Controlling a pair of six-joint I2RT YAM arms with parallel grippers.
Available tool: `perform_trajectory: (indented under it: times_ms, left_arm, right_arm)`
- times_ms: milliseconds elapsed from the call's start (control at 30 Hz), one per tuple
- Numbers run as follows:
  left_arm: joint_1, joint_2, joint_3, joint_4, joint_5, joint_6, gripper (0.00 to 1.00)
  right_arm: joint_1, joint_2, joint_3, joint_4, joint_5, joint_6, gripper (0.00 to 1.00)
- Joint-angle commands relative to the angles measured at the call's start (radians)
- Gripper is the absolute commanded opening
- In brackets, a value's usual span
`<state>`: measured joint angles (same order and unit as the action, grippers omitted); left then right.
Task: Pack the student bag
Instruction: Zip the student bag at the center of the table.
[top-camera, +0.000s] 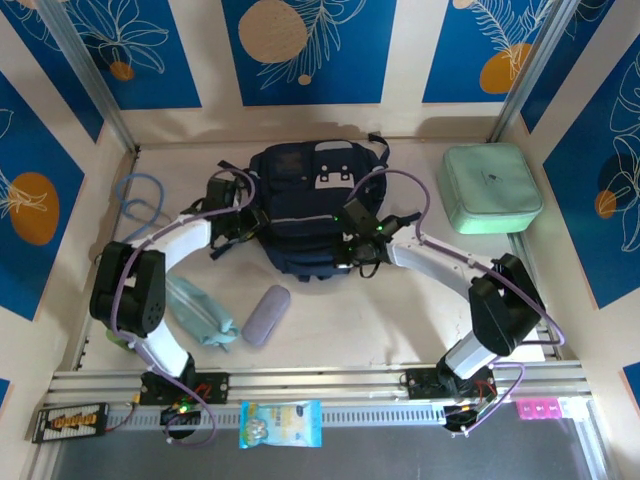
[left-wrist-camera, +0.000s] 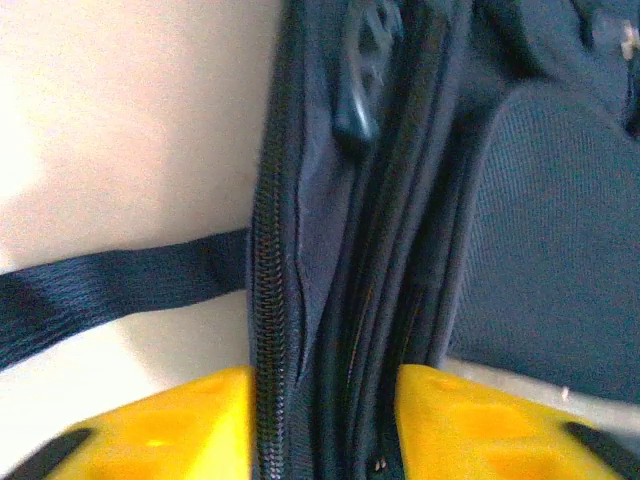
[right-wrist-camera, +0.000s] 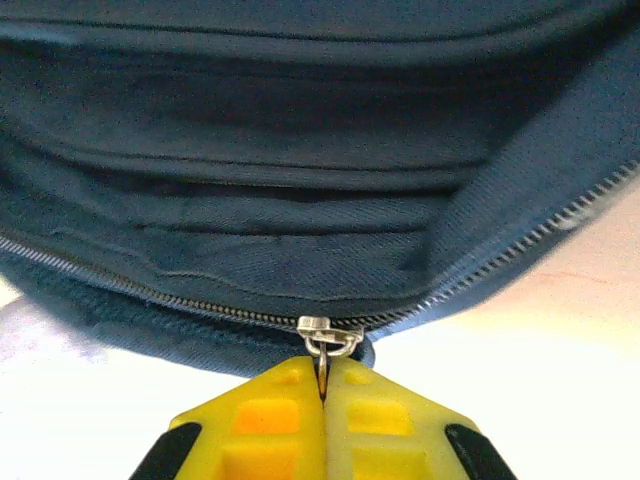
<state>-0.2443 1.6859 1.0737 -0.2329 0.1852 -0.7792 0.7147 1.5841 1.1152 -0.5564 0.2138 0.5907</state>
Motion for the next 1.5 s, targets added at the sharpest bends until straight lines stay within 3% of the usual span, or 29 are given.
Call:
perform_trajectory:
  times_ms: [0,133,300,500,667,933,1267,1467]
  left_arm:
    - [0.027,-0.025,0.059,-0.218,-0.211,0.114,0.54]
    - [0.038,-0.086,0.089,-0.316,-0.256,0.141,0.63]
    - [0.037,-0.165,0.065,-0.326,-0.160,0.075,0.66]
    - [0.030,-0.242,-0.082,-0.111,0.032,-0.153,0.65]
    - [0.007,-0.237,-0.115,-0.068,0.028,-0.225,0.62]
    - [-0.013,-0.169,-0.070,-0.110,-0.043,-0.201,0.47]
    - [-0.030,-0.097,-0.060,-0.083,-0.060,-0.201,0.42]
    - [-0.032,-0.090,-0.075,-0.068,-0.062,-0.200,0.22]
  right_arm:
    - [0.023,0.075,0.043,0.156,-0.194,0.050,0.00]
    - [0.037,0.178,0.133,0.235,-0.242,0.069,0.00]
    - [0.043,0.295,0.266,0.287,-0.309,0.069,0.00]
    - [0.065,0.373,0.359,0.304,-0.353,0.070,0.00]
    - [0.081,0.382,0.358,0.315,-0.357,0.070,0.00]
    - [0.107,0.385,0.335,0.338,-0.391,0.040,0.00]
    - [0.131,0.407,0.338,0.319,-0.391,0.023,0.00]
    - [0.135,0.393,0.341,0.268,-0.331,0.036,0.00]
